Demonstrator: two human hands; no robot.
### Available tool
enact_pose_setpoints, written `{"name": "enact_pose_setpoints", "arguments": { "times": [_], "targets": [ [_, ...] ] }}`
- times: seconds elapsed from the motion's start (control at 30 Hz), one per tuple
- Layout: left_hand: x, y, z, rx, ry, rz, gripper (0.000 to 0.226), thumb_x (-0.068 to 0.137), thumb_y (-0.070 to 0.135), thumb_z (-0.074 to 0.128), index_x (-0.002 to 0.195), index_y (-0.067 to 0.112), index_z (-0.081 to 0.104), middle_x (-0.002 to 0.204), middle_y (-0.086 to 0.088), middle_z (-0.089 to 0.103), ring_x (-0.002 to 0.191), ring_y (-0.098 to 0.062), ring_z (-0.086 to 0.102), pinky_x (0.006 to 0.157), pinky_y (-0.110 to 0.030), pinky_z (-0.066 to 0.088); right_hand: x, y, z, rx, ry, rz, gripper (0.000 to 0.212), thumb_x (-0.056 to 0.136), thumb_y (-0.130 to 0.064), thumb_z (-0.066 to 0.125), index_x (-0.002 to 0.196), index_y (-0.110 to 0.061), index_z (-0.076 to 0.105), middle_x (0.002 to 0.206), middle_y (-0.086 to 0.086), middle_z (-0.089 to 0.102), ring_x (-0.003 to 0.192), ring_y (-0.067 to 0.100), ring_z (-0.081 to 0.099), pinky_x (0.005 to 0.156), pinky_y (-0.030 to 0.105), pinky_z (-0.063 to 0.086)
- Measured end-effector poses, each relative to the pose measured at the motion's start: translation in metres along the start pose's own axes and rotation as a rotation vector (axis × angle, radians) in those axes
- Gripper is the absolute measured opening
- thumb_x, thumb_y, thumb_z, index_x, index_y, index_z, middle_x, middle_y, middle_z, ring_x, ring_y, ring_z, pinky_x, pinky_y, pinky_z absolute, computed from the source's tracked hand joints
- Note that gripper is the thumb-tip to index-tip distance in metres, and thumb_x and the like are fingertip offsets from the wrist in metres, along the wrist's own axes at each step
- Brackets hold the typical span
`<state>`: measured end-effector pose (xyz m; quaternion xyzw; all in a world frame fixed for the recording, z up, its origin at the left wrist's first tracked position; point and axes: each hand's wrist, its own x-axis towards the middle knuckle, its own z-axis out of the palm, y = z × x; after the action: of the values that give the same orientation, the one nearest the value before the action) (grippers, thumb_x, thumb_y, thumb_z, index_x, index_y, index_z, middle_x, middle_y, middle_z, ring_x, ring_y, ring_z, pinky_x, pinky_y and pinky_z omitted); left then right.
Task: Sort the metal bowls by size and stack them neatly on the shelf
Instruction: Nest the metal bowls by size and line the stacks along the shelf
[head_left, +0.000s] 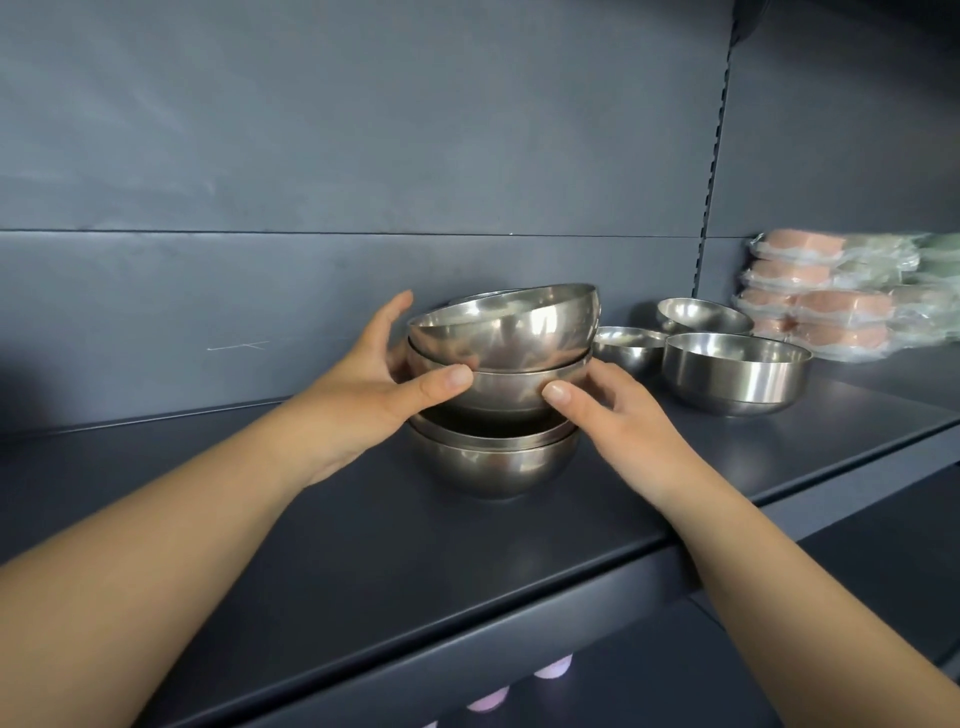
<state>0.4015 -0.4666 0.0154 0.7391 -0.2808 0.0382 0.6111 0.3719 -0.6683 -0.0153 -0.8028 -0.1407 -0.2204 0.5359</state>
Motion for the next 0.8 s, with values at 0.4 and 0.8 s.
{"name": "enact_pose_setpoints", "arguments": {
  "times": [0.4, 0.8],
  "targets": [
    [-0.002, 0.004, -0.009, -0.015, -0.198, 0.062, 0.053, 0.053, 0.012, 0.073, 0.098, 0.033, 0.055, 0.072, 0.021, 0.071, 0.075, 0.009, 0.065, 0.066, -0.003, 0.046, -0.007, 0.006, 0.001, 0.120, -0.059, -0.059, 0.047, 0.058, -0.054, 0.066, 0.101, -0.036, 0.061, 0.105, -0.014, 0.069, 0.108, 0.005, 0.060, 0.104, 0.039, 0.042],
    [-0.004, 0.008, -0.010, 0.038, -0.211, 0.066, 0.055, 0.044, 0.031, 0.071, 0.097, 0.033, 0.060, 0.078, 0.017, 0.073, 0.079, 0.007, 0.066, 0.067, -0.005, 0.047, -0.008, 0.009, 0.000, 0.262, -0.072, -0.058, 0.041, 0.052, -0.053, 0.064, 0.087, -0.032, 0.058, 0.083, -0.025, 0.068, 0.092, -0.006, 0.059, 0.088, 0.021, 0.040]
  ]
}}
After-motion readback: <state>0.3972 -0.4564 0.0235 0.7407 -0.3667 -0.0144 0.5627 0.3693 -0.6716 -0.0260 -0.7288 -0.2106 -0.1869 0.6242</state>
